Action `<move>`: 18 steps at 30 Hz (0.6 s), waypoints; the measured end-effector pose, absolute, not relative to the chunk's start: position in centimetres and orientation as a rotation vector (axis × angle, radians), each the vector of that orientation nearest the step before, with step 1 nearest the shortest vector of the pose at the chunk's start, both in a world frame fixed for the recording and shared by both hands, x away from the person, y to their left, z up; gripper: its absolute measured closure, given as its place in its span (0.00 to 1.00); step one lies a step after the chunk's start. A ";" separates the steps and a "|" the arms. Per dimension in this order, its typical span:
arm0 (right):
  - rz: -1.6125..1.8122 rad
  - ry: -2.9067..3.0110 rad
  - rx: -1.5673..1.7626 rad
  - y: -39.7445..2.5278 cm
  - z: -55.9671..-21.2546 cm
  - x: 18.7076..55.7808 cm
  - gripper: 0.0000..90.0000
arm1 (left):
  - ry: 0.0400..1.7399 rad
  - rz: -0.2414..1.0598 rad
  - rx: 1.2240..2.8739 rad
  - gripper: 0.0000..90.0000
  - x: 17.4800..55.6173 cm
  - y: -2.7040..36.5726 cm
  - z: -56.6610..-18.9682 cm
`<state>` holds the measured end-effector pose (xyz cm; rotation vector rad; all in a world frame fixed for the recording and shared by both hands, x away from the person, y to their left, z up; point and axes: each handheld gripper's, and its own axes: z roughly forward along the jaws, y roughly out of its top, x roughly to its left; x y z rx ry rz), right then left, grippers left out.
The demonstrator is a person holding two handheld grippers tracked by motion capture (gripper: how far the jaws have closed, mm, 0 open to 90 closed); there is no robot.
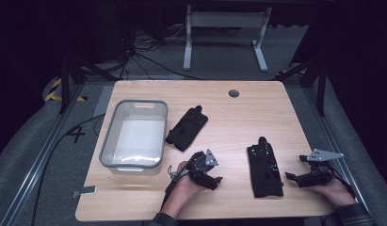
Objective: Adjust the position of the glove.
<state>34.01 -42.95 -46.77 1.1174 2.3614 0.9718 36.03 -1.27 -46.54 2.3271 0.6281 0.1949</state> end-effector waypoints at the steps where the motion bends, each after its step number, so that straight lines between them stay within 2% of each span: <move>1: 0.971 2.361 1.117 -42.9 -46.8 34.0 0.02 | 0.644 0.191 2.337 0.32 36.2 -1.2 -46.3; 2: 0.971 2.361 1.118 -42.9 -46.8 34.0 0.02 | 0.651 0.207 2.326 0.37 36.3 -1.3 -46.0; 3: 0.970 2.362 1.118 -42.9 -46.8 34.0 0.02 | 0.676 0.215 2.312 0.46 36.7 -1.3 -45.5; 4: 0.970 2.362 1.118 -42.9 -46.8 34.0 0.02 | 0.676 0.215 2.312 0.51 36.7 -1.3 -45.5; 5: 0.970 2.362 1.118 -42.9 -46.8 34.0 0.02 | 0.681 0.229 2.309 0.51 37.0 -1.2 -45.2; 6: 0.970 2.362 1.118 -42.9 -46.8 34.0 0.02 | 0.713 0.227 2.314 0.61 37.5 -1.2 -44.8; 12: 0.970 2.362 1.118 -42.9 -46.8 34.0 0.02 | 0.779 0.268 2.301 0.88 39.1 -1.1 -44.0; 13: 0.970 2.362 1.118 -42.9 -46.8 34.0 0.02 | 0.795 0.277 2.300 0.88 39.5 -1.1 -43.8; 15: 0.970 2.362 1.118 -42.9 -46.8 34.0 0.02 | 0.842 0.295 2.300 0.99 40.6 -1.1 -43.6; 18: 0.970 2.362 1.118 -42.9 -46.8 34.0 0.02 | 0.899 0.306 2.270 1.00 41.7 -1.0 -43.4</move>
